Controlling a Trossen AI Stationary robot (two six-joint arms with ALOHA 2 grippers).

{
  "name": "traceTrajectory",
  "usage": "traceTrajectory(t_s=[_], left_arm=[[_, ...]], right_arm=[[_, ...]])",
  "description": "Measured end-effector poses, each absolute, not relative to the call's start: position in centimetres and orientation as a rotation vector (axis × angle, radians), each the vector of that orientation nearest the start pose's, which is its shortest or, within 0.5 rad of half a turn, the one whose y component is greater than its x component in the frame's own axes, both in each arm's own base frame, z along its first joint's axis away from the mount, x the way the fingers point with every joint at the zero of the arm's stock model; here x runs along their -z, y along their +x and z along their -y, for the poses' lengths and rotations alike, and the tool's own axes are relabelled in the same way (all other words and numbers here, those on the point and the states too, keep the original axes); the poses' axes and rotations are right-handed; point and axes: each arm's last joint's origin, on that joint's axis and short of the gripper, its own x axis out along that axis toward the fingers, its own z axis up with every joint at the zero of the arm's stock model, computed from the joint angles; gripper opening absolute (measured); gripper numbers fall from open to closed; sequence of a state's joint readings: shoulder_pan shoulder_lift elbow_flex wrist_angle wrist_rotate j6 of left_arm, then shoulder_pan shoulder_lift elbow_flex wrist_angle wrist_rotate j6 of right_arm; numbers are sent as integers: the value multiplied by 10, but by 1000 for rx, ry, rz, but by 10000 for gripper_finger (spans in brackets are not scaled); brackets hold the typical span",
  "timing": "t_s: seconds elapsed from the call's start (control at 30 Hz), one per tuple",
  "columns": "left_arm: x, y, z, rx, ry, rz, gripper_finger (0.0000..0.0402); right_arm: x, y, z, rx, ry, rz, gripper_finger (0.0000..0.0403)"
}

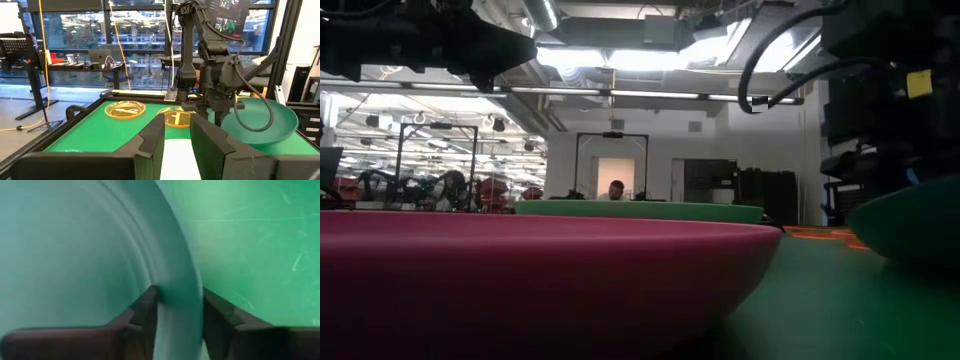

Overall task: Stack plastic plates
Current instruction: Stack the dark green plate on top of the green plate

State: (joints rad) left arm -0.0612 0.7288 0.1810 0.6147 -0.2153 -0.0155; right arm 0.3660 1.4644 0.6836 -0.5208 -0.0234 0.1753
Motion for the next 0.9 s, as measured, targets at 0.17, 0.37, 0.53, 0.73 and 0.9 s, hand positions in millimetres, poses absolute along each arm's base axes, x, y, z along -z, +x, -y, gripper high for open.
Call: traceTrajectory(t_s=[0.17,0.37,0.53,0.73,0.9], left_arm=[[-210,159,4,-153,-28,70,85],[-209,159,4,-152,-34,68,85],[-209,159,4,-153,-34,69,85],[-209,159,4,-153,-34,69,85],[-210,159,4,-153,-34,71,85]], right_arm=[[-144,219,-84,-216,-75,-1302,52],[-146,218,-84,-218,-75,-1297,7],[-151,217,-84,-222,-72,-1272,5],[-164,211,-81,-219,-59,-1220,2],[-178,208,-78,-218,-42,-1151,0]])
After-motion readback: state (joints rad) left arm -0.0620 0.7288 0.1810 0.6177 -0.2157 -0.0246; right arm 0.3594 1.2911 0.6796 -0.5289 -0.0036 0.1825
